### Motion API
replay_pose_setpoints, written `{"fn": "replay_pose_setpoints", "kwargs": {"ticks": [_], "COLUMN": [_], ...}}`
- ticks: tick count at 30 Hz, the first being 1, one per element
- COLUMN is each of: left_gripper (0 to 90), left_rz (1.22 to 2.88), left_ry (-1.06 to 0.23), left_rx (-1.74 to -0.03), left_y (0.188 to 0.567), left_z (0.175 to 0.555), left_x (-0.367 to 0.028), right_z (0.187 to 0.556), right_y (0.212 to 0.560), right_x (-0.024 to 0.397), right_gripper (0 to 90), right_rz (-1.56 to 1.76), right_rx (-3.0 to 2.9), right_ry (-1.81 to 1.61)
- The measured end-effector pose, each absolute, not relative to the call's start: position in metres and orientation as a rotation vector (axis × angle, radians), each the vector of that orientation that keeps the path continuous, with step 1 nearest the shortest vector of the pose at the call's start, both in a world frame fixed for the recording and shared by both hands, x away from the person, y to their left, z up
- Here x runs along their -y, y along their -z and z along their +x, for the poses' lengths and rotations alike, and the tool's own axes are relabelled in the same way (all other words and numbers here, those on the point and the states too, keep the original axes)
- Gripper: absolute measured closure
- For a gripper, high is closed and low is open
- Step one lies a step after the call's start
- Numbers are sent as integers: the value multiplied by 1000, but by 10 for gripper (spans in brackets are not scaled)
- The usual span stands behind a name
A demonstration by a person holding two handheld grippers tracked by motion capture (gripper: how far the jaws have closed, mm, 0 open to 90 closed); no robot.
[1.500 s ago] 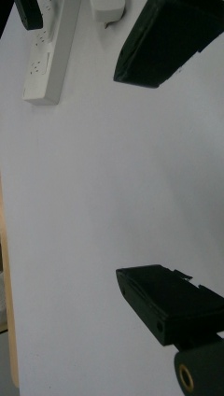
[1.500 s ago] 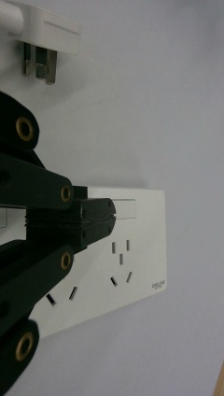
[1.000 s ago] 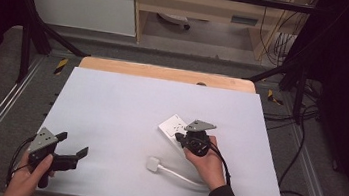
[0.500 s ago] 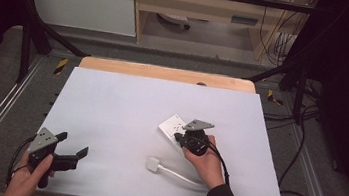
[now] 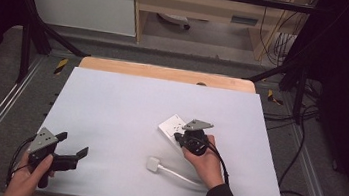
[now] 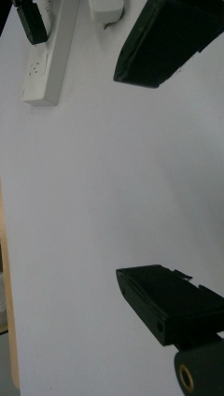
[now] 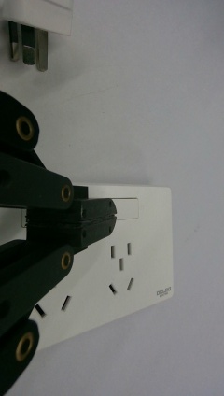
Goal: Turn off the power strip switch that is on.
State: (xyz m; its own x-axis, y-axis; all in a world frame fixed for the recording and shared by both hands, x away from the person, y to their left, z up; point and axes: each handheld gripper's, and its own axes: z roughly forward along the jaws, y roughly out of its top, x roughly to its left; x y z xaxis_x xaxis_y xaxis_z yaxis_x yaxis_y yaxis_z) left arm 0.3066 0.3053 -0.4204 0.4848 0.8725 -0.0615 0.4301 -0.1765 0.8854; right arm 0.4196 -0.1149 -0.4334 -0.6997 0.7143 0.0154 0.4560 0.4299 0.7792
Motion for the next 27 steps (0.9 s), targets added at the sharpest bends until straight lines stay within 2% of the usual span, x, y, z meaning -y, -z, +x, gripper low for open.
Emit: {"fn": "replay_pose_setpoints", "kwargs": {"ticks": [27], "left_gripper": [59], "left_rz": [1793], "left_ry": [-591], "left_rx": [-1097], "left_y": [420], "left_z": [307], "left_x": [-305], "right_z": [419], "right_y": [434], "right_x": [111], "right_gripper": [900], "right_rz": [1001], "right_rx": [-2371], "right_ry": [-1135]}}
